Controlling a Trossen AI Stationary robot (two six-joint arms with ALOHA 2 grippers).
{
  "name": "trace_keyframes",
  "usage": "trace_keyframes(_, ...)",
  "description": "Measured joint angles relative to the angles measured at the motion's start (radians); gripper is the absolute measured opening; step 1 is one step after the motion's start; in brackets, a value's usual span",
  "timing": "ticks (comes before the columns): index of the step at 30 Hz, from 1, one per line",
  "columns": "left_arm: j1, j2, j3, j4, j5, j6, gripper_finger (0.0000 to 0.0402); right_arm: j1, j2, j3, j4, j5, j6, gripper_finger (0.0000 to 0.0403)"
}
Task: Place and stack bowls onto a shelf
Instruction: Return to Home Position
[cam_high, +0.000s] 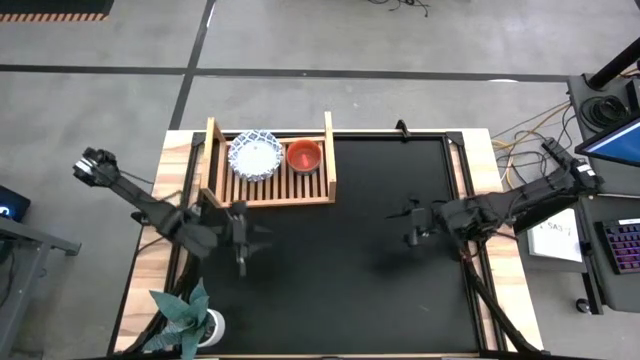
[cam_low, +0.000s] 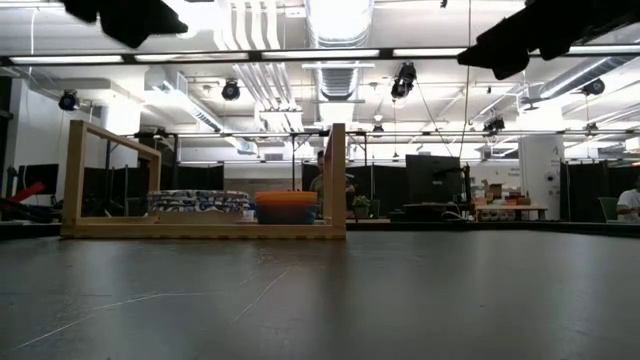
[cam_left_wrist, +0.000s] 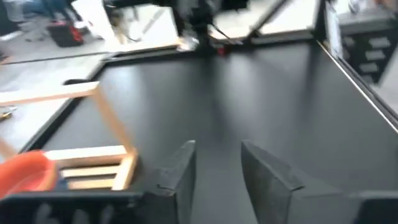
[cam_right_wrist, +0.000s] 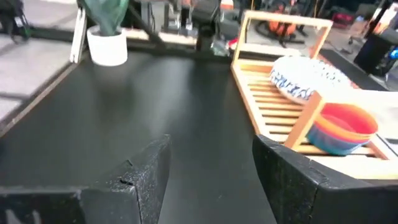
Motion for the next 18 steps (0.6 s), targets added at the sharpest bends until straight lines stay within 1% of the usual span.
trace_keyframes(3,0.041,-0.136,-0.105,0.057,-0.006,0.0,0.0078,-0.033,-0.089,-0.036,0.003,-0.044,-0.003,0.0215)
trace_keyframes(8,0.108,-0.344,-0.235,0.09,-0.004,0.0,0.0029,-0.056,-0.199,-0.081,0.004,-0.142,-0.025,0.0215)
trace_keyframes(10,0.124,-0.415,-0.279,0.093,0.002,0.0,0.0013,-0.056,-0.24,-0.103,0.003,-0.151,-0.044,0.0215)
trace_keyframes(12,0.131,-0.476,-0.322,0.116,0.004,0.001,0.0003,-0.056,-0.277,-0.127,0.004,-0.152,-0.056,0.0215)
trace_keyframes(18,0.134,-0.617,-0.435,0.208,0.005,0.012,0.0002,-0.056,-0.425,-0.183,0.002,-0.15,-0.108,0.0215)
